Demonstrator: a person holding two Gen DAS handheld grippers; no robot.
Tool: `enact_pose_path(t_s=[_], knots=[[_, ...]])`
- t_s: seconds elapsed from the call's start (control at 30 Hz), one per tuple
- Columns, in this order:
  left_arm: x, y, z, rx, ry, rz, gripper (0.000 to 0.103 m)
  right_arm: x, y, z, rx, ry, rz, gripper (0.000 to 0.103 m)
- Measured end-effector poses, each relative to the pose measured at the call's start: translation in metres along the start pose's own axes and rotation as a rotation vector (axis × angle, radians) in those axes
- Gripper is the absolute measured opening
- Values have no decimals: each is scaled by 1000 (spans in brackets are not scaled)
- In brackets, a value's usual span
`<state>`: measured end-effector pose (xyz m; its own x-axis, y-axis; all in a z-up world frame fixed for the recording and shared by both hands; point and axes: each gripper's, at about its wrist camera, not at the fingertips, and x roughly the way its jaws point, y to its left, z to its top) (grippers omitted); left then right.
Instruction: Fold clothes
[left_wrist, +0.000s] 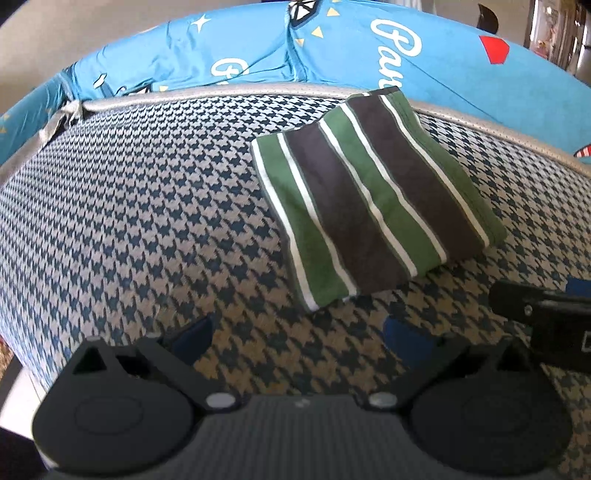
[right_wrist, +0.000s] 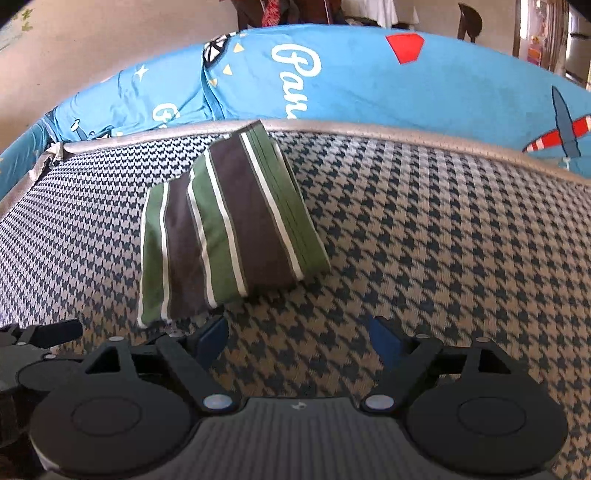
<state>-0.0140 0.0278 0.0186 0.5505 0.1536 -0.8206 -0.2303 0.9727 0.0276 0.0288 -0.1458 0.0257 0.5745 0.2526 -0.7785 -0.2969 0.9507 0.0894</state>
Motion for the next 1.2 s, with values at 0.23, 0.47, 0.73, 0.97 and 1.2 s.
enact_pose_path(t_s=[0.23,0.47,0.73,0.97,1.2], knots=[[1,2,-6,-32,23,-10,103,6,-6,-1,13,10,-32,85],[4,6,-8,-73,44,-17,103,12,-5,0,21,35,-38,86],[7,-2,-9,-57,47,-4,103,11,-8,1,41,40,-50,87],[5,-10,-13,-59,42,13,103,12,-7,2,54,49,-48,87],[3,-12,-13,-63,39,12,103,7,-5,3,57,39,-12,87]])
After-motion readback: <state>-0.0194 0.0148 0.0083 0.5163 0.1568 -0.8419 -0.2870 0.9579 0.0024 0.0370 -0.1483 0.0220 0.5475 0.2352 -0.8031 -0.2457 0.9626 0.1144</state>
